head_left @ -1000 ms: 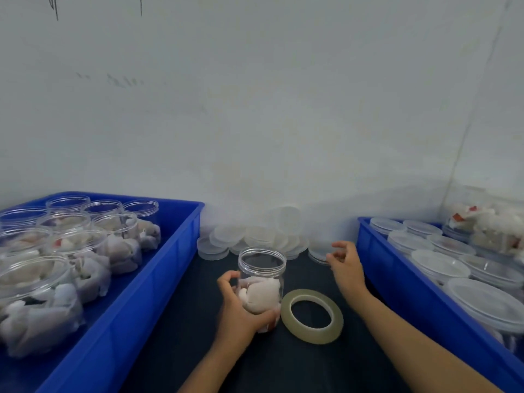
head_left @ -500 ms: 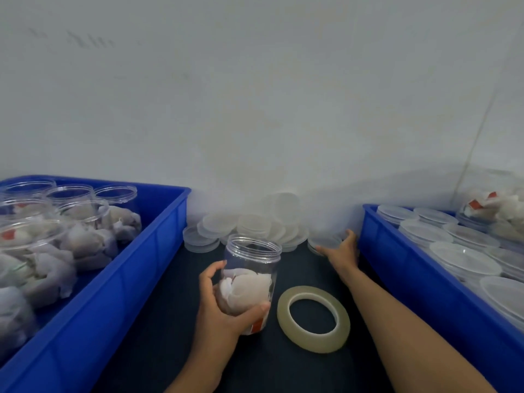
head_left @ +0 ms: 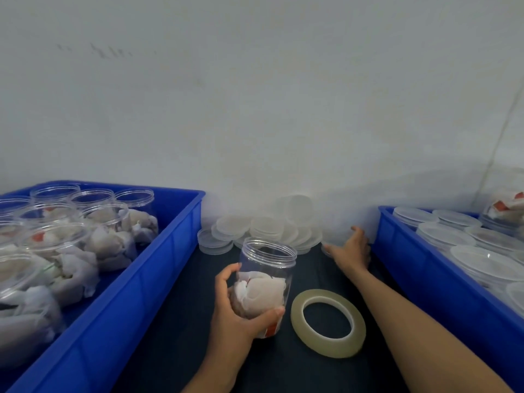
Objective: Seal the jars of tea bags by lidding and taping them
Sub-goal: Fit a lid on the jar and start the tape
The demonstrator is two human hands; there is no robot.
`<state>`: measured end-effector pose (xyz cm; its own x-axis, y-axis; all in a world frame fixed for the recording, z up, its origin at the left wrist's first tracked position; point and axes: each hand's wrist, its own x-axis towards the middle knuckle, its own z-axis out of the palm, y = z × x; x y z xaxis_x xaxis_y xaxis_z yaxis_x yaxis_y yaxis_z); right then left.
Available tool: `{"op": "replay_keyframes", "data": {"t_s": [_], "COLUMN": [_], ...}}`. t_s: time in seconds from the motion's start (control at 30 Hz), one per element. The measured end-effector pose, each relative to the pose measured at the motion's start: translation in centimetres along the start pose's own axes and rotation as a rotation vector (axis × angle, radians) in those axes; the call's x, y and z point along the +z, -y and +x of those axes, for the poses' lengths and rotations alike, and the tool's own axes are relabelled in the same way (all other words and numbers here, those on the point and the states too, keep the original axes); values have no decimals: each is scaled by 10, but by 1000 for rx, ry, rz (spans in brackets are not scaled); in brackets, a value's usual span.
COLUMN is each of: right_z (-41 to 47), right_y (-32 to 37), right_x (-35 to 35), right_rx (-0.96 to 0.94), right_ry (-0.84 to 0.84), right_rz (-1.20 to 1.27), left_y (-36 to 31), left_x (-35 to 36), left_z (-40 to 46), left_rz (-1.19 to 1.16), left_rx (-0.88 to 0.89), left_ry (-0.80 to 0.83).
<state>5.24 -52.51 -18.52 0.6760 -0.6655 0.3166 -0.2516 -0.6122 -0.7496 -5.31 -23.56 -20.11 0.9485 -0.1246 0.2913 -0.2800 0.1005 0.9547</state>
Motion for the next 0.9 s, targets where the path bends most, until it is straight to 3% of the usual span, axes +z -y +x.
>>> {"op": "replay_keyframes", "data": {"t_s": [0.23, 0.33, 0.73, 0.9], "right_z": [-80, -126, -206, -211], "right_y": [14, 20, 27, 28], "right_x": [-50, -71, -99, -103], "right_rx": [-136, -229, -147, -170], "right_ry": [-18, 55, 339, 442], "right_rz": [240, 322, 611, 709], "left_y": [-6, -17, -39, -34], "left_x": [-1, 0, -12, -34], "left_z": [-3, -7, -33, -31], "left_rz": [-30, -70, 62, -113], "left_rx": [27, 12, 0, -46], "left_ry": [-53, -19, 40, 22]}}
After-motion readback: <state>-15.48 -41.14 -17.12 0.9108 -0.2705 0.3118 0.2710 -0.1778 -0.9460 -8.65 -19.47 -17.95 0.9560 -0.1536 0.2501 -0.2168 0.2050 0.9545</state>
